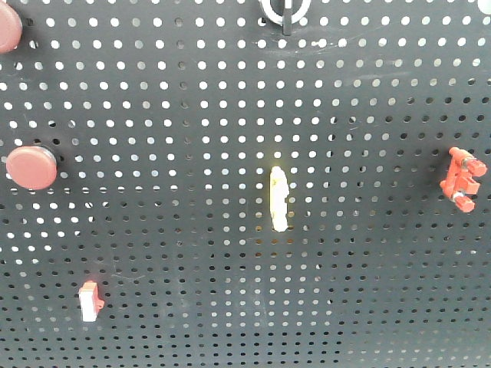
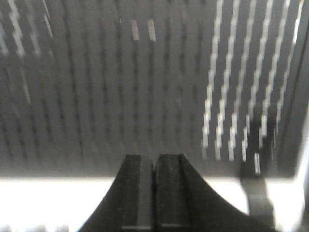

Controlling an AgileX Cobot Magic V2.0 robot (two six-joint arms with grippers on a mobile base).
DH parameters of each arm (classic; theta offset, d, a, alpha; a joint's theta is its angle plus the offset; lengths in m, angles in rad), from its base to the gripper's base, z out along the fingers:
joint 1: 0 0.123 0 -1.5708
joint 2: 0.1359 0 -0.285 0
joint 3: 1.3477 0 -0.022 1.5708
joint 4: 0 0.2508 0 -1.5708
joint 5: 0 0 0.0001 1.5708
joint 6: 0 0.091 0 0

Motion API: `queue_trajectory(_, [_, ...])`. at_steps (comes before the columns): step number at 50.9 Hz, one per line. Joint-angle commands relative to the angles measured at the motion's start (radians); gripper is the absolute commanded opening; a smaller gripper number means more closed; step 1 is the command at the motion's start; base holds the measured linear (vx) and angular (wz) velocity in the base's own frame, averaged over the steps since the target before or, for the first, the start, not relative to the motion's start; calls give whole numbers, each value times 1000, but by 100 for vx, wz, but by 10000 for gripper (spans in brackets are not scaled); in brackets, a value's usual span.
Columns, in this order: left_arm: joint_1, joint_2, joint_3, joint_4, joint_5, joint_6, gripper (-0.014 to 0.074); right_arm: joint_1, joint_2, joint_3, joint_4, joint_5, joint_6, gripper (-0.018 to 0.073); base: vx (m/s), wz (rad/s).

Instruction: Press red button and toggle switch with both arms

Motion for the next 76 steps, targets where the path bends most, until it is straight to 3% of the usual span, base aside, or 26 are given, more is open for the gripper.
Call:
queue_trajectory(1, [5, 6, 20, -67, -267, -42, 2, -7, -16, -5, -6, -208, 16, -3, 0, 0])
queue_trajectory(4, [5, 6, 5, -83, -350, -72, 2, -7, -16, -42, -7, -204, 42, -3, 0, 0])
queue_trajectory(9, [5, 6, -64, -77, -382, -94, 2, -7, -15, -147, -19, -126, 48, -3, 0, 0])
queue_trajectory(17, [5, 9, -263, 29, -261, -93, 2, -7, 29, -345, -51, 11, 45, -3, 0, 0])
queue_trajectory(26, [5, 104, -543, 181, -115, -93, 2, -7, 163, -533, -51, 37, 45, -3, 0, 0])
queue_trajectory(37, [5, 321, -786, 214, -29, -93, 2, -7, 360, -678, -48, 28, 45, -3, 0, 0])
queue_trajectory(52, [5, 520, -811, 202, -9, -95, 2, -7, 528, -694, -48, -31, 45, -3, 0, 0])
queue_trajectory(61, [0, 579, -814, 181, -107, -96, 2, -7, 544, -694, -47, -43, 45, -3, 0, 0])
queue_trajectory(67, [-46, 604, -819, 163, -238, -97, 2, -7, 544, -694, -47, -43, 45, -3, 0, 0])
queue_trajectory(76, [-161, 648, -914, 220, -207, -97, 2, -7, 545, -694, -47, -45, 45, -3, 0, 0])
